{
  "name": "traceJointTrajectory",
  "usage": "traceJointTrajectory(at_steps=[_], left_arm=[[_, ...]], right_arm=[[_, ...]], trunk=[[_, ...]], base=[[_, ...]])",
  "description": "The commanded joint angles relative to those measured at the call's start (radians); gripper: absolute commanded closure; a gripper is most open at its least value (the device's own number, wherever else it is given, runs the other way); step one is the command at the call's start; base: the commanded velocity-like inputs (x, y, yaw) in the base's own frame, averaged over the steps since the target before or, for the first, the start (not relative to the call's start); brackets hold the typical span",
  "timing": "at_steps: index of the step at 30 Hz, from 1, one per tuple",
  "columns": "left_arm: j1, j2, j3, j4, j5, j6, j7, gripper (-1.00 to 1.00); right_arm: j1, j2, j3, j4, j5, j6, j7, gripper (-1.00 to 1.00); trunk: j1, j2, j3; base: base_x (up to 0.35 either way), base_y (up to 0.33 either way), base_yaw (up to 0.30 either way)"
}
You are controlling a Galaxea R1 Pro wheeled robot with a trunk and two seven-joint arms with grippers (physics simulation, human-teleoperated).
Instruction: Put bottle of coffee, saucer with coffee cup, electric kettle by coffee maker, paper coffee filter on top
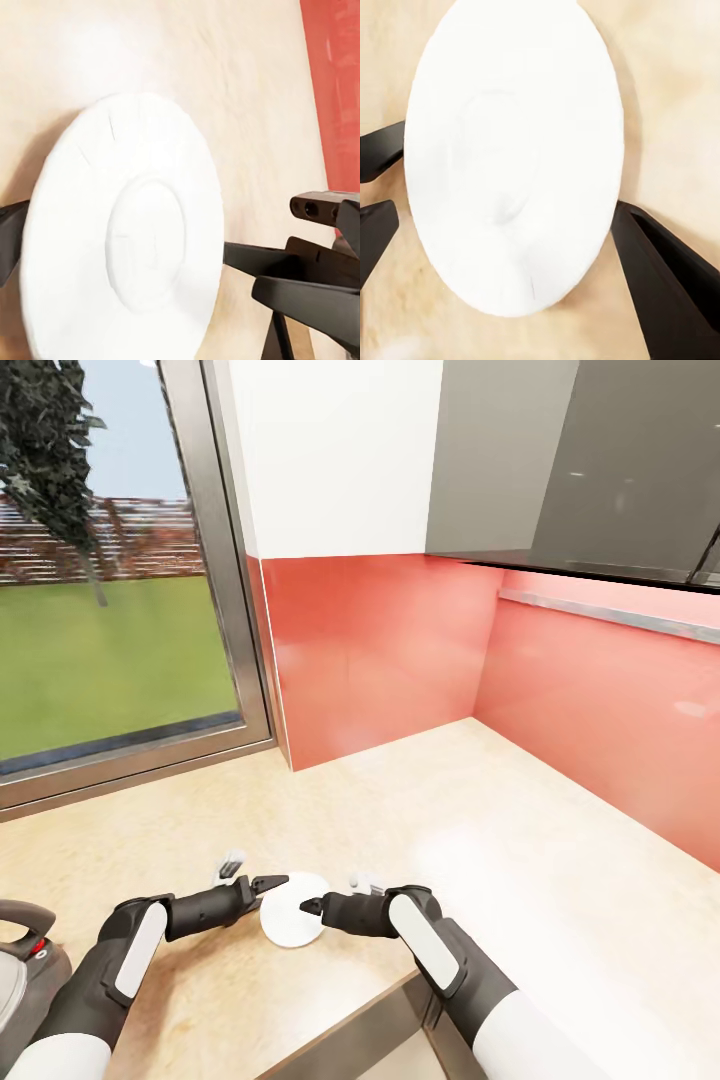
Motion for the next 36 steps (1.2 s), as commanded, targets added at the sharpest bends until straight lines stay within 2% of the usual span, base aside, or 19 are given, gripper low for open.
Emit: traceJointTrajectory(at_steps=[1,3,5,9,23,24,36], left_arm=[[-0.001,-0.001,0.001,0.0,-0.001,0.005,-0.005,-1.0],[-0.001,-0.003,0.001,0.0,0.004,0.005,-0.005,-1.0],[-0.001,-0.009,0.001,0.0,0.04,0.004,-0.005,-1.0],[-0.001,-0.011,0.0,0.0,0.066,0.005,-0.005,-1.0],[-0.001,-0.013,-0.004,0.0,0.072,0.005,-0.005,-1.0],[-0.001,-0.013,-0.004,0.0,0.072,0.005,-0.006,1.0],[-0.001,-0.012,-0.002,0.001,0.072,0.006,-0.006,1.0]], right_arm=[[-0.001,0.0,0.002,-0.001,-0.009,0.003,-0.011,-1.0],[-0.001,0.0,0.002,0.0,-0.009,0.003,-0.011,-1.0],[-0.001,0.0,0.004,-0.001,-0.009,0.003,-0.011,-1.0],[-0.001,0.0,0.013,-0.001,-0.009,0.003,-0.011,-1.0],[-0.001,0.0,0.015,-0.001,-0.009,0.003,-0.012,-1.0],[-0.001,0.0,0.014,-0.001,-0.009,0.003,-0.011,-1.0],[-0.001,0.0,0.014,-0.001,-0.009,0.003,-0.011,-1.0]], trunk=[[0.001,-0.002,-0.002],[0.001,-0.002,-0.002],[0.001,-0.002,-0.002],[0.001,-0.002,-0.002],[0.001,-0.002,-0.002],[0.001,-0.002,-0.002],[0.001,-0.002,-0.002]], base=[[0.0,0.0,0.0],[0.0,0.0,0.0],[0.0,0.0,0.0],[0.0,0.0,0.0],[0.0,0.0,0.0],[0.0,0.0,0.0],[0.0,0.0,0.0]])
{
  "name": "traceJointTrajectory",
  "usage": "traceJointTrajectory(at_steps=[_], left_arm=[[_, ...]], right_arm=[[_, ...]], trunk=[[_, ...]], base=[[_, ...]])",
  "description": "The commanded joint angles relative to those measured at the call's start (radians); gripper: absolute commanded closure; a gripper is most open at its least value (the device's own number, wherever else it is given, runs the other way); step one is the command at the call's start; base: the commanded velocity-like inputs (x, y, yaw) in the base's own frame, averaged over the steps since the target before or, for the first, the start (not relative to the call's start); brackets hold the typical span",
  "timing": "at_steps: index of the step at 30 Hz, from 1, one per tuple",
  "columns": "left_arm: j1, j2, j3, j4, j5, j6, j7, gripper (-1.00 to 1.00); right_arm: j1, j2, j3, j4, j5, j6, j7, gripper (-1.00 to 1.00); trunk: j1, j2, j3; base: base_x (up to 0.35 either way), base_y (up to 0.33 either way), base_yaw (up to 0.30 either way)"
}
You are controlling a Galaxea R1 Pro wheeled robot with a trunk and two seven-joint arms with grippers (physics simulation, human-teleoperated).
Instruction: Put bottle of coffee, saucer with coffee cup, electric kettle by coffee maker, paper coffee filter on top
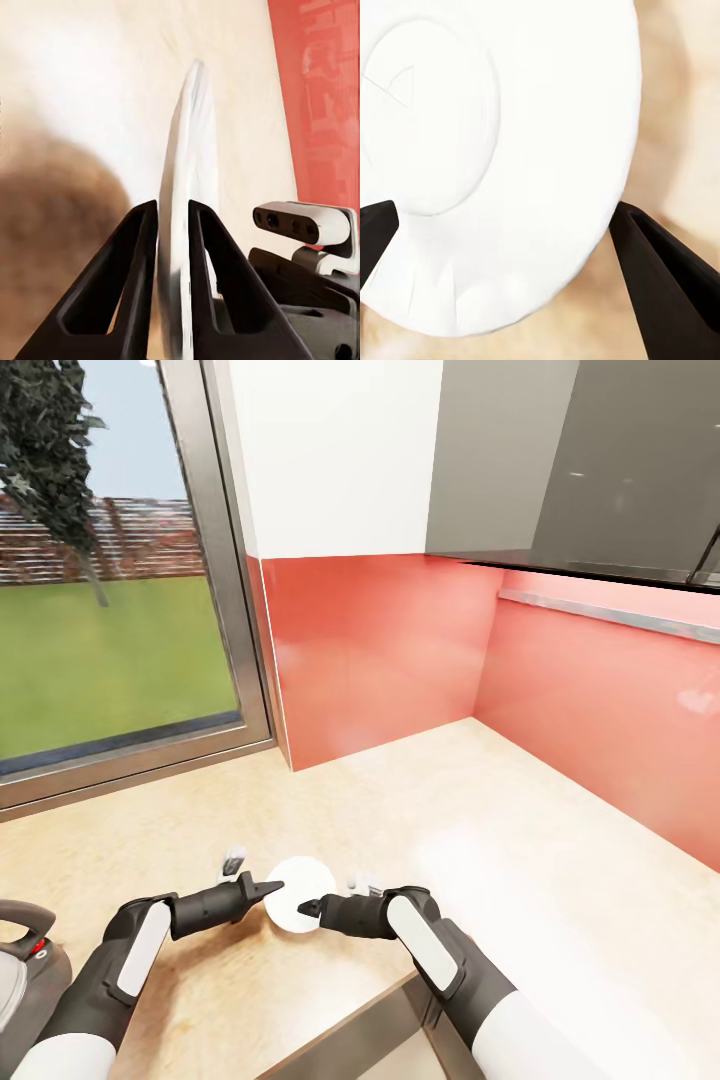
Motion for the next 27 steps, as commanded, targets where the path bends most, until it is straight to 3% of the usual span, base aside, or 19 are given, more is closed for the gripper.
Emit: traceJointTrajectory(at_steps=[1,10,15,16,19,24,27], left_arm=[[-0.001,0.0,0.002,0.0,-0.002,0.004,-0.007,1.0],[-0.002,0.01,0.007,-0.001,0.013,0.004,-0.007,1.0],[-0.004,0.052,0.076,-0.001,0.032,0.003,-0.006,1.0],[-0.007,0.091,0.1,-0.001,0.034,0.003,-0.006,1.0],[-0.01,0.129,0.12,-0.002,0.037,0.004,-0.007,1.0],[-0.017,0.152,0.198,-0.01,0.038,0.005,-0.004,1.0],[-0.018,0.163,0.218,-0.017,0.039,0.007,-0.021,1.0]], right_arm=[[-0.001,0.0,0.001,-0.001,-0.005,0.002,-0.011,-1.0],[-0.001,0.0,0.002,-0.005,-0.005,0.002,-0.011,-1.0],[-0.001,0.0,0.003,-0.024,-0.004,0.002,-0.01,-1.0],[-0.001,0.0,0.002,-0.046,-0.002,0.002,-0.011,-1.0],[-0.001,0.0,0.001,-0.054,0.0,0.001,-0.012,-1.0],[-0.001,-0.002,-0.008,-0.093,0.001,0.001,-0.011,-1.0],[-0.001,-0.011,-0.022,-0.246,0.001,0.001,-0.011,-1.0]], trunk=[[0.001,-0.002,-0.002],[0.001,-0.002,-0.002],[0.001,-0.002,-0.002],[0.001,-0.002,-0.002],[0.001,-0.002,-0.002],[0.001,-0.002,-0.002],[0.001,-0.002,-0.002]], base=[[0.0,0.0,0.0],[0.0,0.0,0.0],[0.0,0.0,0.0],[0.0,0.0,0.0],[0.0,0.0,0.0],[0.0,0.0,0.0],[0.0,0.0,0.0]])
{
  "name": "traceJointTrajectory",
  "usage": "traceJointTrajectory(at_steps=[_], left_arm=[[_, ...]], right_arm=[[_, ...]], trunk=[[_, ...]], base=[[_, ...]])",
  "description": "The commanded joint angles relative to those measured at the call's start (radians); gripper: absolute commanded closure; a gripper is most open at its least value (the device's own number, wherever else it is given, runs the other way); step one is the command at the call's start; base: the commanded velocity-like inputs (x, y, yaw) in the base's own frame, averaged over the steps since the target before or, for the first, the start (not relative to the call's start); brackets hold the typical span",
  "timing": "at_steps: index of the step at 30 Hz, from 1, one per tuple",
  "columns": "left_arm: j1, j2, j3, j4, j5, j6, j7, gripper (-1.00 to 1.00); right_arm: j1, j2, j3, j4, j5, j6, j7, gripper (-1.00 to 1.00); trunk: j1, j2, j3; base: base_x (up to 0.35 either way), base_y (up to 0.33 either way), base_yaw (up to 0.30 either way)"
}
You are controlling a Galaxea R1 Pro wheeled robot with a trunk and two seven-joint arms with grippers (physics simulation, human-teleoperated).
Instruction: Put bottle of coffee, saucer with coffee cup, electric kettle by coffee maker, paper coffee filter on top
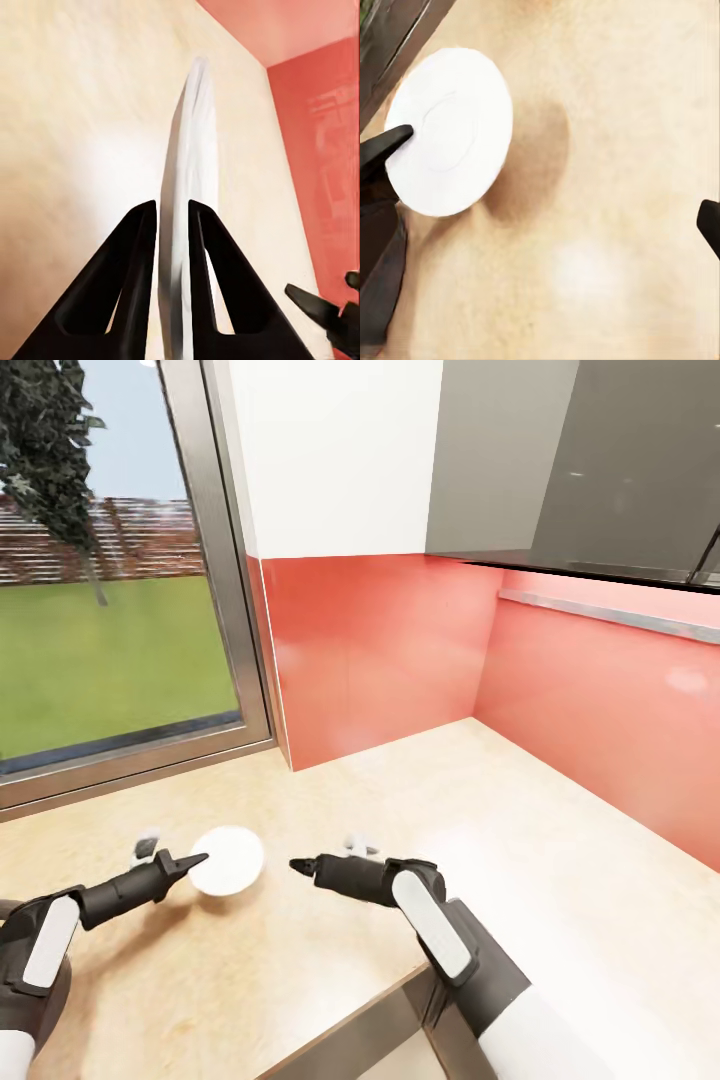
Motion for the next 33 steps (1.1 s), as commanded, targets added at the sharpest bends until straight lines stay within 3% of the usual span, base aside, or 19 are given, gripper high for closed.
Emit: traceJointTrajectory(at_steps=[1,3,5,10,26,33], left_arm=[[-0.001,0.002,0.003,-0.001,-0.005,0.004,-0.014,1.0],[0.003,0.004,0.005,-0.001,-0.006,0.008,-0.067,1.0],[0.01,-0.001,0.007,0.005,-0.001,0.005,-0.088,1.0],[0.013,-0.005,0.008,0.005,0.0,0.0,-0.085,1.0],[0.011,-0.006,0.007,0.005,0.002,0.0,-0.084,1.0],[0.0,-0.014,0.005,-0.004,0.008,0.0,-0.083,1.0]], right_arm=[[-0.001,-0.001,-0.01,-0.042,-0.009,0.003,-0.011,-1.0],[-0.002,-0.006,-0.046,-0.162,0.011,0.004,-0.015,-1.0],[-0.002,-0.014,-0.056,-0.184,0.036,-0.002,-0.014,-1.0],[-0.002,0.004,-0.084,-0.158,0.017,-0.007,-0.017,-1.0],[-0.002,-0.002,-0.171,-0.181,0.005,-0.004,-0.02,-1.0],[-0.002,-0.002,-0.176,-0.181,0.007,-0.004,-0.021,-1.0]], trunk=[[0.001,-0.002,-0.002],[0.001,-0.002,-0.002],[0.001,-0.002,-0.002],[0.001,-0.002,-0.002],[0.001,-0.002,-0.002],[0.001,-0.002,-0.002]], base=[[0.0,0.0,0.0],[0.0,0.0,0.0],[0.0,0.0,0.0],[0.0,0.0,0.0],[0.0,0.0,-0.007],[0.0,0.0,0.0]])
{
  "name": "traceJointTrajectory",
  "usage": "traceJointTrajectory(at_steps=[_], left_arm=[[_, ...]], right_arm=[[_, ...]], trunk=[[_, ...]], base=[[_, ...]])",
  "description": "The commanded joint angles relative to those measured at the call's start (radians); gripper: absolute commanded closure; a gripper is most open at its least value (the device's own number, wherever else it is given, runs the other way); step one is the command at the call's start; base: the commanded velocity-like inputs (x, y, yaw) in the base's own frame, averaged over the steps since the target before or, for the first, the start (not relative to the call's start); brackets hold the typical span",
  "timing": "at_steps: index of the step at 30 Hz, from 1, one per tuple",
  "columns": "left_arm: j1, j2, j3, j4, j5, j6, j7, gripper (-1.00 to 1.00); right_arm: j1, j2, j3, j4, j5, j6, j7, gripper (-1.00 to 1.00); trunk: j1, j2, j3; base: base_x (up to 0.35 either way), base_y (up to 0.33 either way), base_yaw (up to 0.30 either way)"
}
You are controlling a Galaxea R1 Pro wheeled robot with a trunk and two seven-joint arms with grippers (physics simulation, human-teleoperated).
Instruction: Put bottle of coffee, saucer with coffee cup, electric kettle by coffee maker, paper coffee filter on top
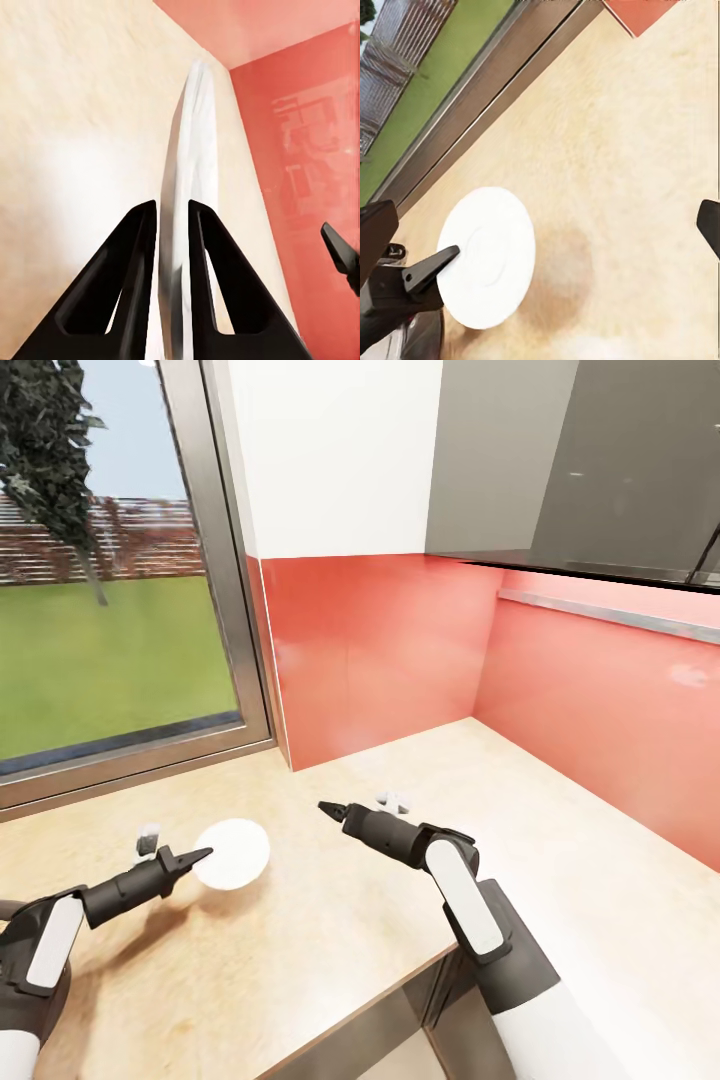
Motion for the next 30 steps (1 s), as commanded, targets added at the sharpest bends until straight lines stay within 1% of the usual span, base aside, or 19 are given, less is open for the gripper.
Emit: traceJointTrajectory(at_steps=[1,3,4,6,7,8,9,10,11,12,13,18,27,30], left_arm=[[-0.002,-0.008,0.001,-0.002,0.001,0.002,-0.004,1.0],[-0.004,-0.032,-0.001,-0.005,0.022,0.002,-0.004,1.0],[-0.005,-0.05,-0.003,-0.006,0.037,0.001,-0.002,1.0],[-0.007,-0.075,-0.006,-0.008,0.047,0.001,-0.002,1.0],[-0.008,-0.094,-0.009,-0.008,0.05,0.001,-0.002,1.0],[-0.008,-0.106,-0.01,-0.009,0.052,0.001,-0.002,1.0],[-0.01,-0.118,-0.01,-0.014,0.053,0.001,-0.001,1.0],[-0.013,-0.124,-0.01,-0.022,0.054,0.001,0.0,1.0],[-0.02,-0.131,-0.008,-0.061,0.055,0.002,0.001,1.0],[-0.02,-0.133,-0.006,-0.087,0.056,0.003,0.002,1.0],[-0.017,-0.136,-0.005,-0.094,0.056,0.003,0.002,1.0],[-0.009,-0.138,-0.004,-0.098,0.056,0.002,0.002,1.0],[-0.007,-0.138,-0.005,-0.088,0.056,0.001,0.003,1.0],[-0.006,-0.138,-0.008,-0.087,0.046,-0.002,0.005,1.0]], right_arm=[[-0.001,0.0,0.0,-0.001,-0.01,0.002,-0.011,-1.0],[-0.001,-0.001,0.0,0.0,-0.009,0.002,-0.011,-1.0],[-0.001,-0.001,-0.001,0.0,-0.009,0.002,-0.011,-1.0],[-0.001,-0.001,-0.001,0.0,-0.008,0.002,-0.012,-1.0],[-0.001,-0.001,-0.005,0.0,-0.008,0.002,-0.012,-1.0],[-0.001,-0.002,-0.012,0.0,-0.008,0.002,-0.012,-1.0],[-0.001,-0.004,-0.034,0.0,-0.008,0.002,-0.013,-1.0],[-0.001,-0.005,-0.055,0.0,-0.007,0.002,-0.012,-1.0],[-0.001,-0.006,-0.108,0.001,-0.007,0.003,-0.012,-1.0],[-0.001,-0.008,-0.123,0.0,-0.007,0.003,-0.012,-1.0],[-0.001,-0.008,-0.128,0.0,-0.007,0.003,-0.011,-1.0],[-0.001,-0.009,-0.131,-0.001,-0.007,0.002,-0.011,-1.0],[-0.001,-0.008,-0.132,-0.001,-0.007,0.002,-0.011,-1.0],[-0.001,-0.009,-0.131,-0.001,-0.007,0.003,-0.011,-1.0]], trunk=[[0.001,-0.002,-0.002],[0.001,-0.002,-0.002],[0.001,-0.002,-0.002],[0.001,-0.002,-0.002],[0.001,-0.002,-0.002],[0.001,-0.002,-0.002],[0.001,-0.002,-0.002],[0.001,-0.002,-0.002],[0.001,-0.002,-0.002],[0.001,-0.002,-0.002],[0.001,-0.002,-0.002],[0.001,-0.002,-0.002],[0.001,-0.002,-0.002],[0.001,-0.002,-0.002]], base=[[0.0,0.0,0.0],[0.0,0.0,0.0],[0.0,0.0,0.0],[0.0,0.0,0.0],[0.0,0.0,0.0],[0.0,0.0,0.0],[0.0,0.0,0.0],[0.0,0.0,0.014],[0.0,0.0,0.155],[0.0,0.0,0.237],[0.0,0.0,0.261],[0.0,0.0,0.122],[0.0,0.0,0.006],[-0.088,-0.172,0.0]])
